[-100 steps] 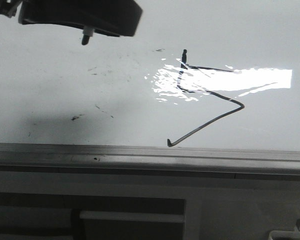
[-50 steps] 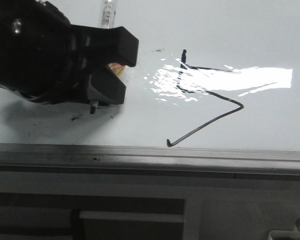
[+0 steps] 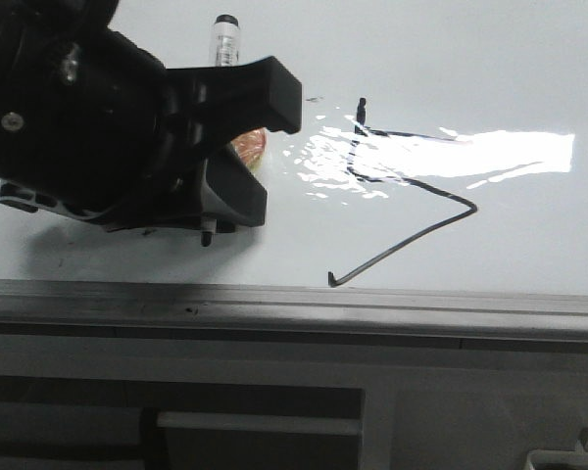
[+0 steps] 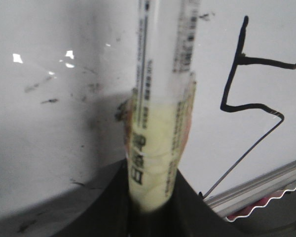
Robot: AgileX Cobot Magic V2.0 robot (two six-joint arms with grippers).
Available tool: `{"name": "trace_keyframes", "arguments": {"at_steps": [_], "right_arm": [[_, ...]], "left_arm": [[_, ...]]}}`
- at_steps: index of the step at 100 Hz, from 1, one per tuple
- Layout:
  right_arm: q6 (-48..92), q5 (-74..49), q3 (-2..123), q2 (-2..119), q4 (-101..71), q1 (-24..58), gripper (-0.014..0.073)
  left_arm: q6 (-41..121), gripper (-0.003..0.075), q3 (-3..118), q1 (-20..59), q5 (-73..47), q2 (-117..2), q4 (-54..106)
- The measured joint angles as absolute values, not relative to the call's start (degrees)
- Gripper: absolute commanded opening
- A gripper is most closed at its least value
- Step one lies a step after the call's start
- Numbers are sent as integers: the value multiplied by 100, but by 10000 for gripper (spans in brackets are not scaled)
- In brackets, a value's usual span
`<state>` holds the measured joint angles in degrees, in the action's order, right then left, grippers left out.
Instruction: Write number 5 on whiteboard
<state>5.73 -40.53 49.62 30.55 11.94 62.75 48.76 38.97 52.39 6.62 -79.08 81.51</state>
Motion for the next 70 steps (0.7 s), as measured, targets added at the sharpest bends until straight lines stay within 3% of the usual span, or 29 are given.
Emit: {"name": "trace_keyframes", "arguments": {"at_steps": [16,51,70], "right_arm": [[458,-4053,4962,3055,1194,6275,-59],[411,-4053,4962,3055,1194,6275,-59],[408,-4053,4962,3055,1194,6275,-59]], "left_arm": [[4876,207,3904,5239,662,-7912,8253],[4876,238,3918,5267,644,-7921,8306],[4876,428,3935,5284,631,-7921,8355]]}}
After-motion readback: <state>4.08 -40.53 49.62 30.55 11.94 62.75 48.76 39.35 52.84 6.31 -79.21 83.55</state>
